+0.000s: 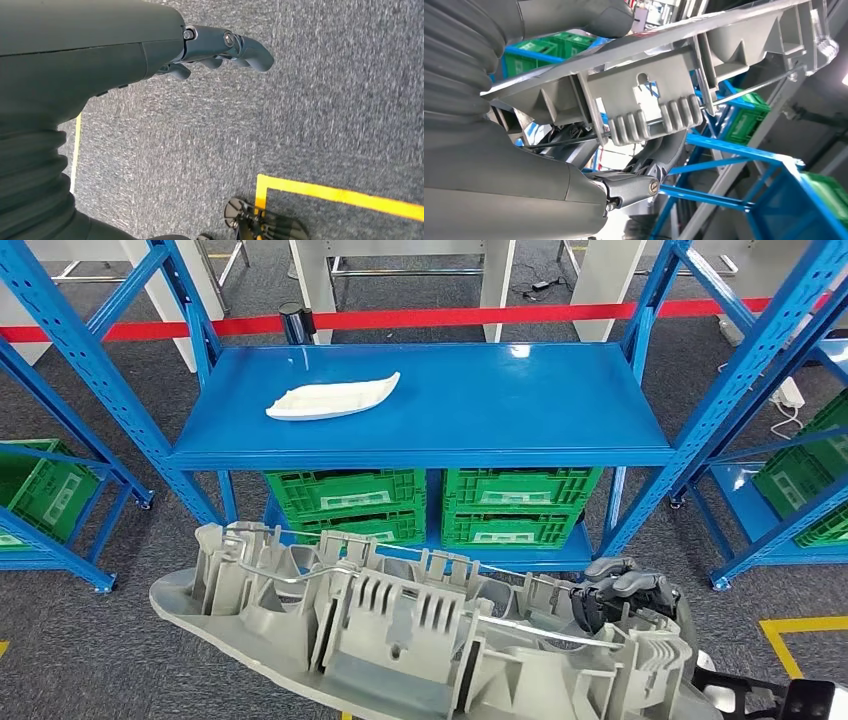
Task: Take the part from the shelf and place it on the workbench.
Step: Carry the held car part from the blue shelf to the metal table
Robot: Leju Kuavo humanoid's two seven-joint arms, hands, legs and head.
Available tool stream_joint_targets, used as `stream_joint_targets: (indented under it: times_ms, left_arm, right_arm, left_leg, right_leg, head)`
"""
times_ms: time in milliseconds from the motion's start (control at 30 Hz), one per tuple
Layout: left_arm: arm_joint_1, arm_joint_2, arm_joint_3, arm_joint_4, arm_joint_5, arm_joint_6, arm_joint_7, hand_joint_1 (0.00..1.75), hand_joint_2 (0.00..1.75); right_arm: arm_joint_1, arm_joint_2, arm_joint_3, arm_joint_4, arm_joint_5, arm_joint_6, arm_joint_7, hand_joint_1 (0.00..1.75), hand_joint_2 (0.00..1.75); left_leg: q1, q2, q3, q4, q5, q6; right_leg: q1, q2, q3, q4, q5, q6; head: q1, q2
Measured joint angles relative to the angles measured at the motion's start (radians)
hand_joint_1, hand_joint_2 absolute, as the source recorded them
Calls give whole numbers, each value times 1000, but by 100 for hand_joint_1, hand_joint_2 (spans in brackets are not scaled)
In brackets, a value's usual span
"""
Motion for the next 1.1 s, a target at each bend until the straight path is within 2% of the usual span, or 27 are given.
stream_joint_targets:
  times_ms: [33, 67, 100, 167, 200, 233, 267, 300, 333, 400, 433, 500, 533, 567, 600, 667, 700, 733, 767, 800, 833, 867, 900, 933, 967, 1033, 1100]
  left_arm:
    - [1, 0, 0, 0, 0, -1, -2, 0, 175]
    - [2, 0, 0, 1, 0, -2, -4, 0, 175]
    - [2, 0, 0, 1, 0, -3, -6, 0, 175]
    - [3, 0, 0, 1, 0, -6, -11, 0, 175]
    - [3, 1, 0, 1, 0, -8, -13, 0, 175]
    - [3, 1, 0, 1, 0, -9, -14, 0, 175]
    - [3, 1, 0, 1, 0, -10, -14, 0, 175]
    - [3, 1, 0, 1, 0, -10, -13, 0, 175]
    - [2, 0, 0, 1, 0, -11, -12, 0, 175]
    - [-1, 0, 0, 1, 0, -10, -11, 0, 175]
    - [-2, 0, 0, 1, 0, -10, -10, 0, 175]
    - [-2, -1, 0, 1, 0, -10, -8, 0, 175]
    - [-1, -2, 0, 1, -1, -10, -8, 0, 175]
    - [0, -3, 0, 1, -2, -10, -8, 0, 175]
    - [1, -4, 0, 1, -2, -10, -9, 0, 175]
    - [1, -4, 0, 0, -5, -10, -13, 0, 175]
    - [2, -4, 0, 0, -8, -10, -14, 0, 175]
    - [2, -4, 0, 0, -11, -10, -15, 0, 175]
    - [2, -4, 0, 0, -13, -10, -15, 0, 175]
    - [2, -5, 0, 0, -15, -10, -15, 0, 175]
    - [2, -6, 0, 0, -15, -10, -15, 0, 175]
    - [2, -6, 0, 0, -16, -10, -15, 0, 175]
    - [2, -7, 0, 0, -16, -10, -15, 0, 175]
    - [2, -8, 0, 0, -16, -10, -15, 0, 175]
    - [2, -8, 0, 0, -17, -10, -14, 0, 175]
    - [-1, -8, 0, 0, -17, -10, -11, 0, 175]
    - [-1, -10, 0, 1, -17, -11, -6, 0, 175]
  right_arm:
    - [0, 2, -2, -1, 0, 4, 0, 175, 175]
    - [0, 4, -5, -3, 0, 8, 1, 175, 175]
    - [2, 8, -9, -6, 1, 12, 1, 175, 175]
    - [9, 14, -18, -14, 2, 23, 0, 175, 175]
    - [13, 18, -23, -17, 3, 30, 0, 175, 175]
    - [17, 23, -26, -21, 6, 38, 0, 175, 175]
    - [20, 28, -31, -23, 11, 47, 0, 175, 175]
    - [23, 34, -35, -26, 16, 56, 1, 175, 175]
    - [25, 39, -40, -29, 21, 62, 1, 175, 175]
    - [25, 47, -46, -34, 26, 67, 1, 175, 175]
    - [24, 49, -48, -36, 28, 67, 1, 175, 175]
    - [24, 52, -50, -38, 30, 63, 0, 175, 175]
    - [24, 52, -51, -39, 30, 60, 0, 175, 175]
    - [26, 52, -52, -39, 30, 57, 0, 175, 175]
    - [27, 52, -54, -40, 30, 55, 0, 175, 175]
    - [32, 52, -58, -42, 31, 54, 1, 175, 175]
    - [35, 52, -61, -43, 32, 54, 1, 175, 175]
    - [38, 52, -64, -43, 34, 54, 1, 175, 175]
    - [40, 52, -67, -45, 36, 53, 1, 175, 175]
    - [43, 52, -69, -48, 39, 51, 1, 175, 175]
    - [45, 52, -70, -52, 42, 49, 1, 175, 175]
    - [45, 52, -71, -57, 45, 47, 1, 175, 175]
    - [45, 52, -72, -63, 47, 44, 1, 175, 175]
    - [46, 52, -73, -68, 48, 42, 1, 175, 175]
    - [46, 52, -73, -72, 49, 39, 0, 175, 175]
    - [48, 52, -74, -77, 49, 36, 0, 175, 175]
    - [48, 52, -75, -81, 48, 33, 0, 175, 175]
  left_leg:
    - [1, -1, -5, 7, -10, -7]
    - [2, -3, -13, 26, -38, -13]
    - [4, -5, -25, 65, -83, -20]
    - [8, -6, -53, 185, -181, -33]
    - [10, -6, -59, 241, -202, -38]
    - [13, -5, -55, 275, -197, -42]
    - [15, -5, -35, 276, -171, -45]
    - [17, -6, 3, 240, -139, -47]
    - [20, -6, 57, 174, -120, -49]
    - [20, -9, 162, 21, -133, -43]
    - [18, -10, 190, -26, -149, -35]
    - [14, -6, 189, -46, -151, -13]
    - [14, -2, 179, -45, -142, -2]
    - [14, 4, 167, -45, -131, 9]
    - [16, 10, 152, -46, -120, 18]
    - [15, 19, 123, -45, -100, 26]
    - [14, 25, 109, -44, -90, 27]
    - [13, 32, 96, -42, -81, 26]
    - [13, 40, 83, -38, -74, 25]
    - [12, 48, 71, -33, -68, 23]
    - [12, 55, 62, -27, -64, 20]
    - [11, 62, 55, -20, -61, 17]
    - [9, 69, 50, -13, -59, 12]
    - [7, 76, 47, -8, -57, 7]
    - [6, 84, 45, -6, -53, 1]
    - [7, 95, 43, -4, -49, -13]
    - [11, 60, 26, 36, -84, -25]
  right_leg:
    - [-2, -1, -9, -3, 11, -7]
    - [-5, -3, -20, -6, 23, -13]
    - [-8, -5, -35, -8, 36, -18]
    - [-9, -6, -67, -7, 61, -21]
    - [-9, -6, -84, -5, 74, -19]
    - [-10, -6, -101, -3, 86, -17]
    - [-12, -6, -119, 0, 97, -14]
    - [-14, -6, -134, 5, 107, -10]
    - [-16, -6, -148, 10, 117, -5]
    - [-15, -6, -164, 20, 133, 6]
    - [-15, -6, -168, 22, 141, 12]
    - [-16, -4, -172, 21, 157, 26]
    - [-17, -2, -178, 25, 151, 33]
    - [-19, 0, -189, 43, 126, 40]
    - [-21, 2, -203, 79, 83, 45]
    - [-21, 2, -235, 199, -14, 54]
    - [-21, 2, -247, 263, -35, 56]
    - [-21, 2, -250, 308, -31, 57]
    - [-21, 1, -240, 324, -5, 57]
    - [-21, -2, -210, 300, 28, 55]
    - [-20, -12, -163, 245, 51, 52]
    - [-17, -29, -105, 167, 53, 49]
    - [-14, -44, -54, 93, 38, 41]
    - [-10, -55, -22, 41, 19, 34]
    - [-7, -56, -8, 11, 4, 26]
    - [-9, -39, -14, -1, 7, 10]
    - [-13, -23, -25, -6, 22, -6]
  head:
    - [1, 0]
    - [-1, 0]
    - [-3, 0]
    - [-9, 0]
    - [-11, 0]
    - [-11, 0]
    - [-12, 0]
    - [-12, 0]
    - [-13, 0]
    - [-17, 0]
    - [-18, 0]
    - [-16, 0]
    - [-15, 0]
    - [-13, 0]
    - [-11, 0]
    - [-7, 0]
    - [-5, 0]
    - [-4, 0]
    - [-3, 0]
    - [-2, 0]
    - [0, 0]
    - [1, 0]
    - [2, 0]
    - [3, 0]
    - [3, 0]
    - [3, 0]
    - [0, 0]
